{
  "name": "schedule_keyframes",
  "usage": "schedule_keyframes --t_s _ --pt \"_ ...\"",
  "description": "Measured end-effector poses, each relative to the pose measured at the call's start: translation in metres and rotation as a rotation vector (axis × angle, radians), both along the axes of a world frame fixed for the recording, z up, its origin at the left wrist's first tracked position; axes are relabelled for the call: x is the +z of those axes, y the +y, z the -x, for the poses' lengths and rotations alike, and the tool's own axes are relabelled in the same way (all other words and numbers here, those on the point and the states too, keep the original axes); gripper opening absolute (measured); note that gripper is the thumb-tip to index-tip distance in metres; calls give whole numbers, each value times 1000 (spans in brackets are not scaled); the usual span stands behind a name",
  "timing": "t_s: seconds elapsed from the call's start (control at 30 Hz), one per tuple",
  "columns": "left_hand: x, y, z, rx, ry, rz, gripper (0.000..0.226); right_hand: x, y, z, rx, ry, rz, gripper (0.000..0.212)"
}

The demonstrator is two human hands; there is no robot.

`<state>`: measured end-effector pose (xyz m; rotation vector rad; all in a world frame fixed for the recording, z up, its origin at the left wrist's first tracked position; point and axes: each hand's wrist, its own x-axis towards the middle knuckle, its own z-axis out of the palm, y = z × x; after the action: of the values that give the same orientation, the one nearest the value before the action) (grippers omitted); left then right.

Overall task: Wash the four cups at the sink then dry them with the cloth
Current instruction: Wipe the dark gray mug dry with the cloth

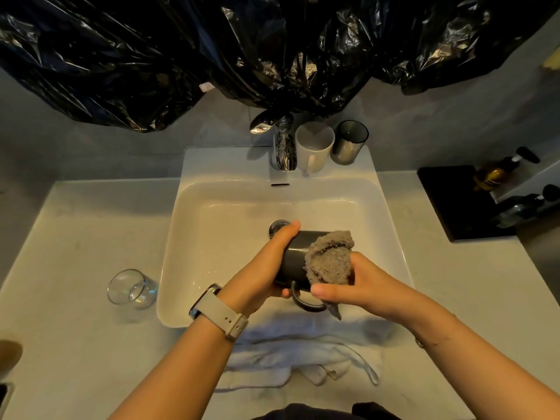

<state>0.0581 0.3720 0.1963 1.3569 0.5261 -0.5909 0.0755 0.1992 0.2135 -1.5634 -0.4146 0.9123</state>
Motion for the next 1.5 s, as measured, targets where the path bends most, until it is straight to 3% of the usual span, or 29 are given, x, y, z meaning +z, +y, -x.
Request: schedule_keyframes --t_s 0.1,0.17,0.3,0.43,0.5,0.6,0.7,0.77,0.9,1.07,1.17,1.3,1.37,1.43,1.5 --pt "5 -8 4 32 -83 -134 56 -6 6 7 -157 -115 46 37" --pt "8 -10 6 42 -187 -257 59 -6 9 12 -250 -81 -39 35" --pt "15 -11 19 55 -475 -464 43 5 7 10 -248 94 -192 20" --pt "15 -13 29 5 -658 -608 47 12 -3 -1 -211 373 -280 47" --pt "12 -11 29 -22 -677 -555 45 13 -2 3 -238 308 -222 37" --pt "19 -5 27 -38 -577 -330 49 10 5 18 -354 6 -168 11" --pt "32 3 23 -27 -307 -85 66 2 6 25 -384 -289 -31 26" --pt "34 3 21 -5 -224 -47 67 -7 8 30 -303 -531 80 31" --pt "23 -10 29 79 -416 -171 65 -7 9 42 -380 -186 -50 49" --pt "14 -17 45 23 -760 -429 39 9 -7 37 -312 111 -217 45" --pt "16 -14 43 0 -760 -405 36 15 -7 38 -315 -37 -176 47" --pt "32 -9 33 0 -379 -80 61 8 -4 46 -395 -335 37 34" --pt "35 -13 30 1 -275 6 57 1 2 53 -353 -534 139 34" --pt "34 -21 32 33 -347 -49 51 0 3 57 -413 -440 54 37" --pt "28 -27 35 50 -536 -183 44 3 -3 54 -454 -256 -83 48"
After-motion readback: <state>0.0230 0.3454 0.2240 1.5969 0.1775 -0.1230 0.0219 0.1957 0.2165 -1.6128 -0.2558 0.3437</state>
